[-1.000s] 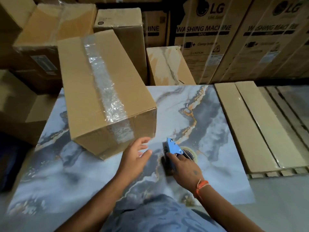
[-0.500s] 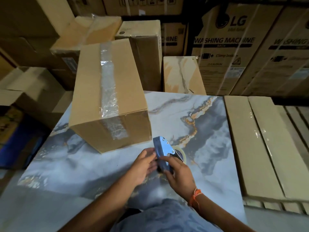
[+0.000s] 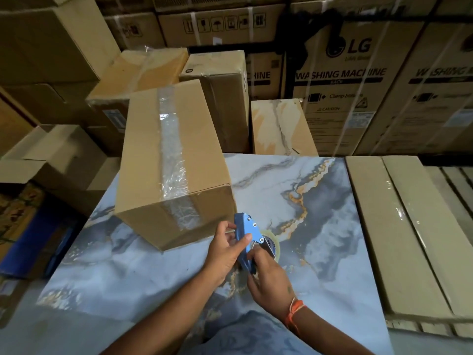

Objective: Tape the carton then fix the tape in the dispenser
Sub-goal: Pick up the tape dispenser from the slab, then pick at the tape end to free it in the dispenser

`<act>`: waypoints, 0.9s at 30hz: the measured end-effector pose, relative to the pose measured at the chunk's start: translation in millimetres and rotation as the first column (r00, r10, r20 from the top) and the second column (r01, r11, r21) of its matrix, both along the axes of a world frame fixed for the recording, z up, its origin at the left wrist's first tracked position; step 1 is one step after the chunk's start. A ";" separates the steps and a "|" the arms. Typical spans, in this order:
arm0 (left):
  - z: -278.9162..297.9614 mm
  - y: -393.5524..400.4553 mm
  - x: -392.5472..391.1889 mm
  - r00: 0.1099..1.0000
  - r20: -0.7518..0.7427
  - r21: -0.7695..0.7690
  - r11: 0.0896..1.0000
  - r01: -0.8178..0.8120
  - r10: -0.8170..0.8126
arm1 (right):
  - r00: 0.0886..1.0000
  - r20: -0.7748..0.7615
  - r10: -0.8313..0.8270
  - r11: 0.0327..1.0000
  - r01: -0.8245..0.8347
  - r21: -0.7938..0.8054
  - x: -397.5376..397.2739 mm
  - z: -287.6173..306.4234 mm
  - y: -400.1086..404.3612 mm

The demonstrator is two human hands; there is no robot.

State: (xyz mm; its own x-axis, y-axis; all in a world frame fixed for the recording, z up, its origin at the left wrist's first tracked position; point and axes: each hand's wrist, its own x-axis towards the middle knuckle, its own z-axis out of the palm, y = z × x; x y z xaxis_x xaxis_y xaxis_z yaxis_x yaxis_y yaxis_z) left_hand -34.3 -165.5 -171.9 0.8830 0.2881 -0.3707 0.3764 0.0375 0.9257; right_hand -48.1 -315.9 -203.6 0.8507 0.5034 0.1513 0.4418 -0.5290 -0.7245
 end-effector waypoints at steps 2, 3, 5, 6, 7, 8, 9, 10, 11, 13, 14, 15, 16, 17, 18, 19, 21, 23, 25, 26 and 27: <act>-3.5 6.1 -0.1 0.998 0.046 0.077 0.997 0.032 -0.036 | 0.999 0.003 0.033 0.999 -0.033 0.014 0.0 3.5 5.0; -5.5 8.8 -0.2 0.996 0.068 0.088 0.995 0.048 -0.054 | 0.999 0.010 0.046 0.999 -0.046 0.025 -0.1 5.4 7.4; -9.8 14.1 0.7 0.991 0.101 0.093 0.993 0.075 -0.084 | 0.999 0.008 0.051 0.998 -0.052 0.035 -0.4 8.4 10.8; -11.3 16.3 0.9 0.989 0.113 0.092 0.992 0.085 -0.095 | 0.999 0.000 0.043 0.998 -0.043 0.039 -0.2 9.6 11.3; -12.0 18.8 0.5 0.988 0.120 0.092 0.992 0.091 -0.102 | 1.000 -0.012 0.028 0.999 -0.027 0.045 0.2 10.5 11.4; -12.9 21.1 0.3 0.987 0.126 0.090 0.992 0.094 -0.105 | 0.999 -0.033 0.011 0.998 -0.009 0.055 0.8 11.0 10.9; -14.1 24.0 -0.1 0.986 0.125 0.086 0.992 0.096 -0.107 | 0.998 -0.063 -0.004 0.998 0.009 0.068 1.7 11.6 10.1; -16.1 26.7 -0.4 0.986 0.122 0.082 0.992 0.100 -0.109 | 0.995 -0.097 -0.021 0.996 0.029 0.081 2.6 12.0 9.0; -18.2 29.5 -1.1 0.987 0.116 0.078 0.992 0.102 -0.110 | 0.990 -0.131 -0.043 0.994 0.056 0.092 3.5 12.8 7.6; -23.1 34.0 -1.0 0.987 0.110 0.083 0.990 0.111 -0.119 | 0.978 -0.187 -0.097 0.985 0.121 0.122 5.4 16.2 4.6; -26.1 35.8 -0.3 0.986 0.106 0.088 0.988 0.123 -0.132 | 0.971 -0.200 -0.129 0.977 0.159 0.143 6.7 18.3 3.3; -28.2 37.3 0.2 0.984 0.099 0.088 0.987 0.138 -0.146 | 0.966 -0.199 -0.167 0.966 0.201 0.164 8.7 21.6 2.1; -30.3 38.7 0.7 0.984 0.091 0.082 0.985 0.149 -0.156 | 0.959 -0.188 -0.211 0.953 0.244 0.181 11.8 24.9 1.0; -31.3 39.9 1.0 0.983 0.083 0.076 0.984 0.160 -0.166 | 0.952 -0.172 -0.252 0.939 0.283 0.195 15.6 27.5 -0.2; -32.0 41.0 0.9 0.981 0.078 0.072 0.983 0.170 -0.175 | 0.945 -0.162 -0.284 0.927 0.313 0.206 20.3 29.4 -1.6; -32.4 41.9 0.5 0.981 0.072 0.072 0.981 0.177 -0.183 | 0.939 -0.164 -0.303 0.918 0.334 0.213 25.3 31.0 -3.0; -31.5 42.7 -0.1 0.978 0.065 0.069 0.979 0.192 -0.197 | 0.927 -0.193 -0.322 0.908 0.360 0.214 35.9 34.2 -5.2; -29.8 42.0 -0.1 0.975 0.056 0.060 0.976 0.210 -0.213 | 0.910 -0.252 -0.329 0.899 0.383 0.213 46.8 37.9 -6.5; -27.9 40.0 -0.2 0.970 0.054 0.055 0.970 0.235 -0.238 | 0.889 -0.330 -0.316 0.898 0.393 0.198 57.3 40.3 -8.5; -27.1 38.9 -0.3 0.967 0.055 0.057 0.967 0.247 -0.250 | 0.881 -0.362 -0.306 0.904 0.388 0.180 61.8 40.0 -10.2; -26.3 37.8 -0.4 0.964 0.055 0.063 0.964 0.258 -0.261 | 0.875 -0.383 -0.295 0.913 0.376 0.157 65.5 39.5 -12.4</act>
